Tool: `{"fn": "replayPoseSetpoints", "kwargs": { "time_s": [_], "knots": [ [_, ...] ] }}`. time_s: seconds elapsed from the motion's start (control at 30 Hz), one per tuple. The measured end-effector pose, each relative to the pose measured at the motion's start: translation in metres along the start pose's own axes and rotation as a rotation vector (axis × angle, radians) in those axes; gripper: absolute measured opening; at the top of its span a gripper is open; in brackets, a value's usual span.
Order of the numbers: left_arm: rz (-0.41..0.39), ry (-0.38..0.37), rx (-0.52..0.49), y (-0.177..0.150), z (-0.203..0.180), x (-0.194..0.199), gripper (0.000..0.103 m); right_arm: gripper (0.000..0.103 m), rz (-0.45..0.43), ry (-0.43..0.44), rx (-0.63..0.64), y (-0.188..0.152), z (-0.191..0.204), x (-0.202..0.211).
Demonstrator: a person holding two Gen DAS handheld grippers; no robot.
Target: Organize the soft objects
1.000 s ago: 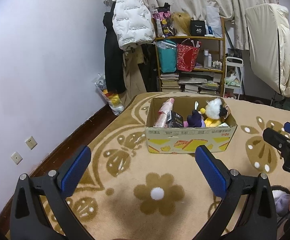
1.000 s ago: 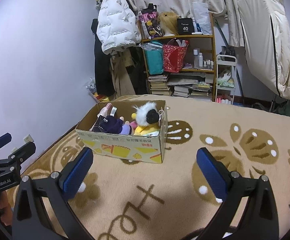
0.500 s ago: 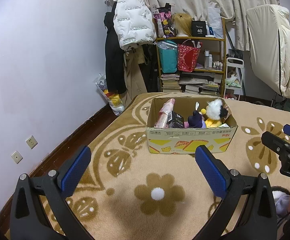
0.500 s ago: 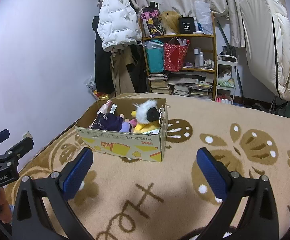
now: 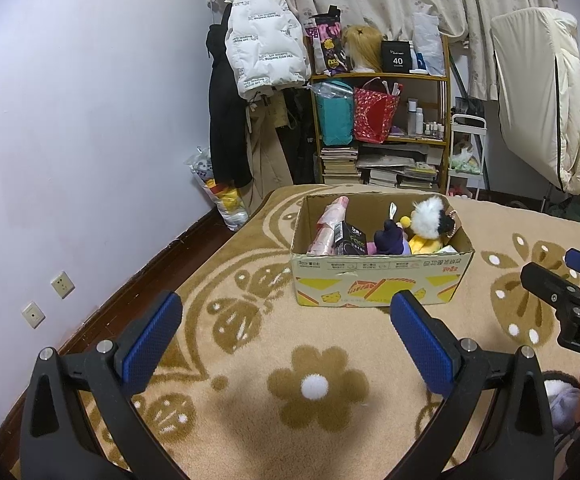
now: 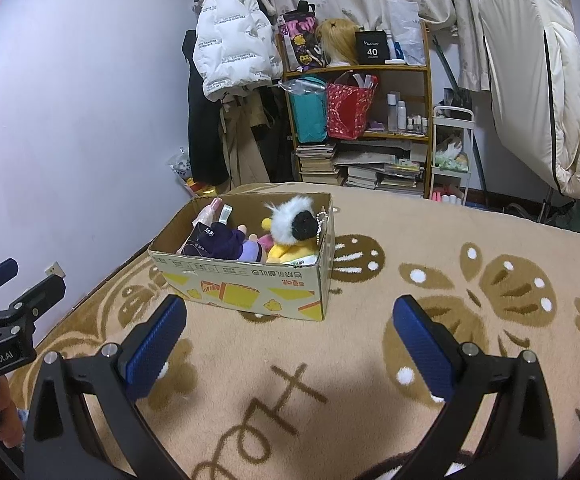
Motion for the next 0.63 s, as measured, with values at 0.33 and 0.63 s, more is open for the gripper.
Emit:
{"fn": "replayPoseSetpoints", "kwargs": {
  "time_s": [0.33,0.63],
  "knots": [
    [0.000,-0.002,-0.002,0.0001,0.0005,-0.0003,0.103,0.103,0.001,0.000,0.002,0.0020,0.0002,0.0001],
    [0.001,-0.003,-0.001,0.0000,-0.0001,-0.0001,0.103,0.103,0.003,-0.001,0.002,0.0017,0.0000,0.0002]
  ]
}}
Point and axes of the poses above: each gripper's, at about its wrist camera, not at the fingertips, and x roughly against the way its jaws point, z to its left, y to its top, the point moved 9 cm from there along -x, roughly the way its jaws point, and after that the axes turned 6 degrees about -z, right-handed, at the moved point
